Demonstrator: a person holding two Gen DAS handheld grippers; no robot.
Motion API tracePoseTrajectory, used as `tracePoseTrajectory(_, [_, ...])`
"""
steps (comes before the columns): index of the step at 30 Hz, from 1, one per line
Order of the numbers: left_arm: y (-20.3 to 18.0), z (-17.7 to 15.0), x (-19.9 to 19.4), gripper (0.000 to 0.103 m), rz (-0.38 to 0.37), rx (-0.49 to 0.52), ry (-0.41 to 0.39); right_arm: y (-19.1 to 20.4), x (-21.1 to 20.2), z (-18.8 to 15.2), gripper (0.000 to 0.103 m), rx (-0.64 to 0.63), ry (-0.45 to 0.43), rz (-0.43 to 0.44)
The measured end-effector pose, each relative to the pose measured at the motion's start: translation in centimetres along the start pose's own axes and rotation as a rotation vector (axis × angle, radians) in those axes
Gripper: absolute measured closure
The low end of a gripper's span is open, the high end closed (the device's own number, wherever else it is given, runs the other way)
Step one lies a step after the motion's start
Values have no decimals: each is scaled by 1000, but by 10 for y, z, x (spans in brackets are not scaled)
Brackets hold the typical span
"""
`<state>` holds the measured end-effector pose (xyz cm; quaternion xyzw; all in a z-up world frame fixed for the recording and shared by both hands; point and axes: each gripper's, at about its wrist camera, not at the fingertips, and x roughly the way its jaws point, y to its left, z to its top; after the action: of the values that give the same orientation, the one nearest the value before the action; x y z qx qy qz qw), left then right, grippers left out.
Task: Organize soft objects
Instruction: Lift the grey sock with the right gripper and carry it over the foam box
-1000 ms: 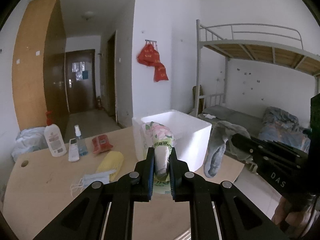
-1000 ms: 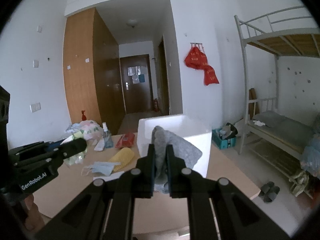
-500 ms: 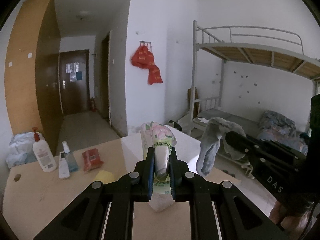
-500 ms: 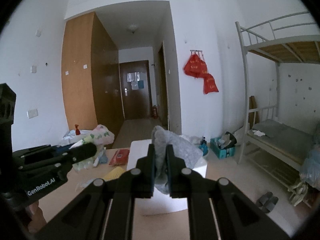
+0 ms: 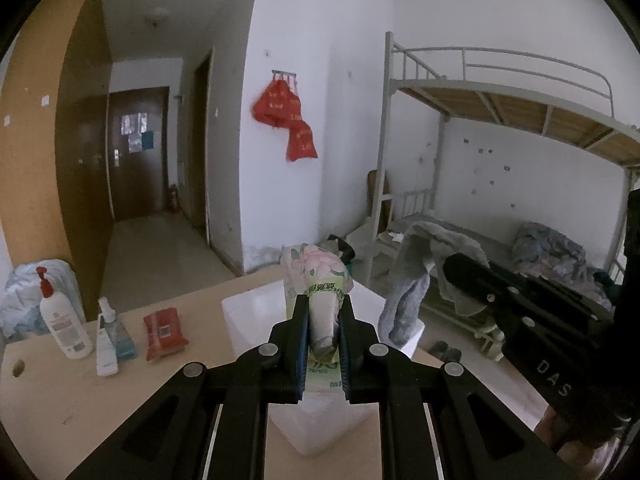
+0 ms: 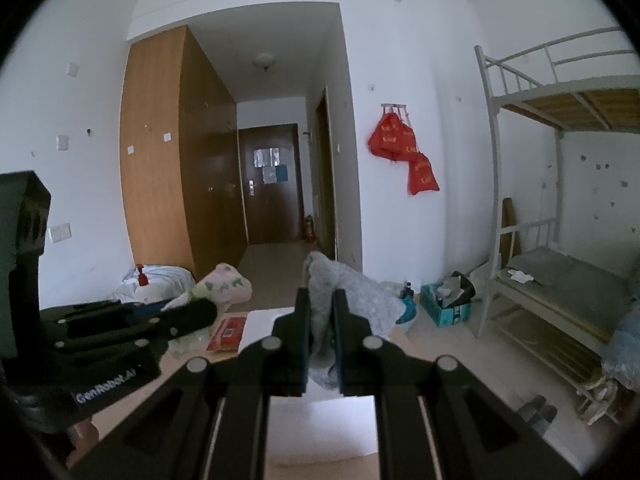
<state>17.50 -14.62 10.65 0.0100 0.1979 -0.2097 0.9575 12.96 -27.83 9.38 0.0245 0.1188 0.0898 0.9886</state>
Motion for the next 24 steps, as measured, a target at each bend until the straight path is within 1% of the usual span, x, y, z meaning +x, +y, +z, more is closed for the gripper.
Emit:
tracePoseTrajectory(5, [3,5,22,89,-13,-9,30,-5,15,-2,90,11,27,-4])
tracePoseTrajectory(11, [8,5,52,89,-34,-13,83,-10,30,-1,90,23,44,-11])
tracePoseTrajectory(18, [10,8,73,89,-56,-16,122,-11,35,0,90,19,55,-17])
tracePoseTrajectory(24, [10,4,89,89,-70,-20,180,-16,39,-1,90,32,68,-25])
